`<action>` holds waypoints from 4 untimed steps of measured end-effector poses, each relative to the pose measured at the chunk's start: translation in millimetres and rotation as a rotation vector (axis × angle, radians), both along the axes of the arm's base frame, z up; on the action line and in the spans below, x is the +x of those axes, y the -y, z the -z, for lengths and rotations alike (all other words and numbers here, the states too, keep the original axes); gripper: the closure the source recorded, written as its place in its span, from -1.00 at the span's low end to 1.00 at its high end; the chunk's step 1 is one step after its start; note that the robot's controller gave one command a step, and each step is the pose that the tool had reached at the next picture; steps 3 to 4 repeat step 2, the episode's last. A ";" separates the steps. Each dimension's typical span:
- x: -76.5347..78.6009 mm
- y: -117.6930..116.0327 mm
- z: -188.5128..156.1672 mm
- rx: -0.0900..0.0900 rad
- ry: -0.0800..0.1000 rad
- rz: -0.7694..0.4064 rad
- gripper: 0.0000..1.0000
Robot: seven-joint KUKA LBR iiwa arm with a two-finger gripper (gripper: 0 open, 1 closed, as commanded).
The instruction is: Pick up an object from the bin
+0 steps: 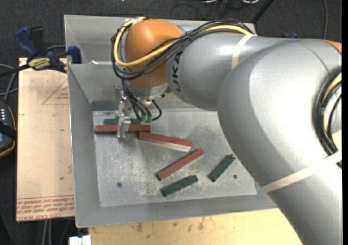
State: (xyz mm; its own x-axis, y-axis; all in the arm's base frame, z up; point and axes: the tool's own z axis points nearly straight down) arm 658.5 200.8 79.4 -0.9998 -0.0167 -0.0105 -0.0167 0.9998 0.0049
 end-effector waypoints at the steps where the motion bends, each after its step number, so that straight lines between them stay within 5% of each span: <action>1: 0.0 0.1 0.0 0.000 0.000 0.000 1.00; 2: -9.6 0.4 -121.5 -0.004 -0.008 -0.025 1.00; 4: -9.6 0.4 -121.5 -0.004 -0.008 -0.025 1.00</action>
Offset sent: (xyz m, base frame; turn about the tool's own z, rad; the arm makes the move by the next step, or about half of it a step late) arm -0.0103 -0.0002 0.1216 -0.0267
